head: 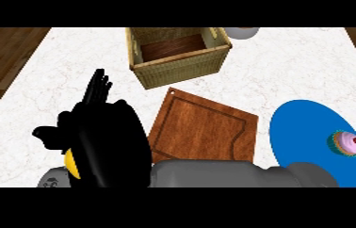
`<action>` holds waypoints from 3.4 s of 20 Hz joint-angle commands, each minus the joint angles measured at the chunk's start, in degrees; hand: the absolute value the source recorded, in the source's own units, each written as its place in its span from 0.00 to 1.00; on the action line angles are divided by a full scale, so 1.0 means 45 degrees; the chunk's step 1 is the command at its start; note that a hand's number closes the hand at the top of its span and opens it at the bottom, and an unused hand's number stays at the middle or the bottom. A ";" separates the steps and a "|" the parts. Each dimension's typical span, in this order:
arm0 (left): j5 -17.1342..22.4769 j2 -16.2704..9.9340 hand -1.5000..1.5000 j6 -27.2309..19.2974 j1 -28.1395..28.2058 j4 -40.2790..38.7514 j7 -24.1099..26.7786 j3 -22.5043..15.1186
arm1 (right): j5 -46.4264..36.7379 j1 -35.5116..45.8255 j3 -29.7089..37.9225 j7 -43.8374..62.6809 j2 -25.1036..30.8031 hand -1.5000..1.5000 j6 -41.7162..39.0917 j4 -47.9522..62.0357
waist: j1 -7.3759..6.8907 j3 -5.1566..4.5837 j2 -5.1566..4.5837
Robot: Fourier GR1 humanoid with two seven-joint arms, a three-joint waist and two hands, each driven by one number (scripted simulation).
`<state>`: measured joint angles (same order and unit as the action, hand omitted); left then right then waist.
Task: Pick the lemon from the cutting board and place it in the basket
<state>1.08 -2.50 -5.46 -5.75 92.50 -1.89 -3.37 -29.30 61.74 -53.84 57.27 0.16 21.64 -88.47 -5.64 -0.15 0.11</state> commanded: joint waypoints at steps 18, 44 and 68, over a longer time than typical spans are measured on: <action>0.0261 -0.0229 0.50 -0.0087 0.0767 0.0477 0.0324 0.0704 | 0.1199 0.4368 0.2753 0.1217 0.0009 1.00 -0.1222 0.4382 | 0.1146 0.0022 -0.0035; -0.0079 0.0072 0.50 -0.0091 0.1480 0.1419 -0.0019 0.0144 | -0.0103 0.2248 0.5317 -0.5254 -0.0027 1.00 -0.0913 0.9784 | 0.0887 0.0027 -0.0083; -0.0174 0.0318 0.50 -0.0226 0.1477 0.0920 0.0489 0.0396 | 0.0115 0.1312 0.7965 -0.8595 0.0041 0.00 -0.0010 1.1490 | 0.1120 0.0031 -0.0040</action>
<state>0.76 -2.34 -5.91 -0.84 97.20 -1.70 -0.94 -29.12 68.20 -20.38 20.98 0.08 20.98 -34.96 -1.09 -0.01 -0.23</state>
